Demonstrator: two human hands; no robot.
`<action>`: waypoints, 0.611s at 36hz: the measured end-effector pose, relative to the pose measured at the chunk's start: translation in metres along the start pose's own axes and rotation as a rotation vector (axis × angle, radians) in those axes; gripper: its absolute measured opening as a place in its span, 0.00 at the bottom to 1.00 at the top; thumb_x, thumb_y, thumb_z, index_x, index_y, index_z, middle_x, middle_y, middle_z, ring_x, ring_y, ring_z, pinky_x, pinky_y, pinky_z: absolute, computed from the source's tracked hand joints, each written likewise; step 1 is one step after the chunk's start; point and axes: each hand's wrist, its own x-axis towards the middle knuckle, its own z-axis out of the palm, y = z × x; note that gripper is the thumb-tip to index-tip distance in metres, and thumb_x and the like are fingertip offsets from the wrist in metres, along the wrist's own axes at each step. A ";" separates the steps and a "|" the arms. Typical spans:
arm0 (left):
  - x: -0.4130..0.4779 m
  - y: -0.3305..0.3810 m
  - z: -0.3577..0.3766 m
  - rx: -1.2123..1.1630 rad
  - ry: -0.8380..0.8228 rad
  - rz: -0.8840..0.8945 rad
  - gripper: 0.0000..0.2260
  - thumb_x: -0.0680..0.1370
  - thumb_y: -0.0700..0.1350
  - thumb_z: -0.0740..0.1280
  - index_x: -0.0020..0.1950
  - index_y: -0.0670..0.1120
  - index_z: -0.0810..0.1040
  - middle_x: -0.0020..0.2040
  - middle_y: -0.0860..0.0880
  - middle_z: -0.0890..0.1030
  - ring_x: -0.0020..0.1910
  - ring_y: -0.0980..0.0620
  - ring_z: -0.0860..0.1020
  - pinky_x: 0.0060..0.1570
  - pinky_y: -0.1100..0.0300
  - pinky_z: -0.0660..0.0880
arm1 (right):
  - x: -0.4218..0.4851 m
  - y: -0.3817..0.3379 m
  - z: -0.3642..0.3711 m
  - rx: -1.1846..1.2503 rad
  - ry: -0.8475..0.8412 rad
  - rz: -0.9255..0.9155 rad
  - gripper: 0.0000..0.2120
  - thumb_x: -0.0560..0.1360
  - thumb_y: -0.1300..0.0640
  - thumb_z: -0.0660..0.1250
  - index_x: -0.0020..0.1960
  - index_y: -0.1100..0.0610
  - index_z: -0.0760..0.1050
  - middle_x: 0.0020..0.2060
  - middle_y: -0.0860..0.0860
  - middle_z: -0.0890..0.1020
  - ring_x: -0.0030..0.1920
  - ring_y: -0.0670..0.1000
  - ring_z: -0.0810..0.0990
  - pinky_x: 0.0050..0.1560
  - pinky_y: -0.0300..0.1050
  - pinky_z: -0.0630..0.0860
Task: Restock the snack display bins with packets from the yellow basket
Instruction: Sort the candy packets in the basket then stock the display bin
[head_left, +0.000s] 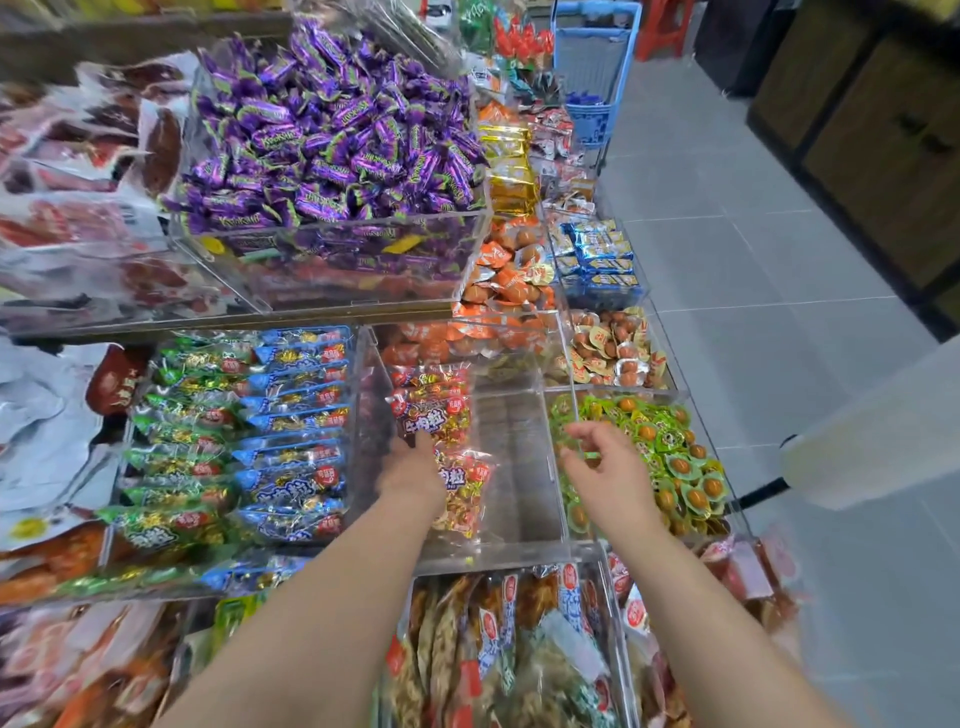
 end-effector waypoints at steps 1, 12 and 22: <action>0.001 0.005 -0.001 0.120 0.021 0.014 0.43 0.68 0.39 0.73 0.74 0.50 0.49 0.71 0.38 0.58 0.68 0.39 0.64 0.60 0.47 0.72 | 0.001 0.000 0.001 -0.037 0.007 -0.017 0.13 0.75 0.57 0.66 0.59 0.48 0.74 0.54 0.43 0.74 0.56 0.44 0.73 0.62 0.47 0.71; 0.016 0.026 0.010 0.488 0.002 0.305 0.30 0.71 0.49 0.71 0.70 0.47 0.64 0.65 0.45 0.72 0.66 0.45 0.69 0.70 0.41 0.55 | 0.003 0.005 0.024 -0.087 -0.002 0.004 0.33 0.78 0.56 0.63 0.77 0.49 0.50 0.70 0.46 0.56 0.70 0.51 0.63 0.67 0.40 0.59; 0.032 0.010 0.008 0.330 -0.159 0.175 0.42 0.61 0.61 0.78 0.68 0.46 0.64 0.68 0.46 0.70 0.69 0.44 0.66 0.66 0.45 0.62 | 0.002 0.015 0.038 -0.100 0.099 0.071 0.22 0.79 0.62 0.57 0.72 0.51 0.61 0.60 0.50 0.77 0.51 0.49 0.79 0.46 0.40 0.75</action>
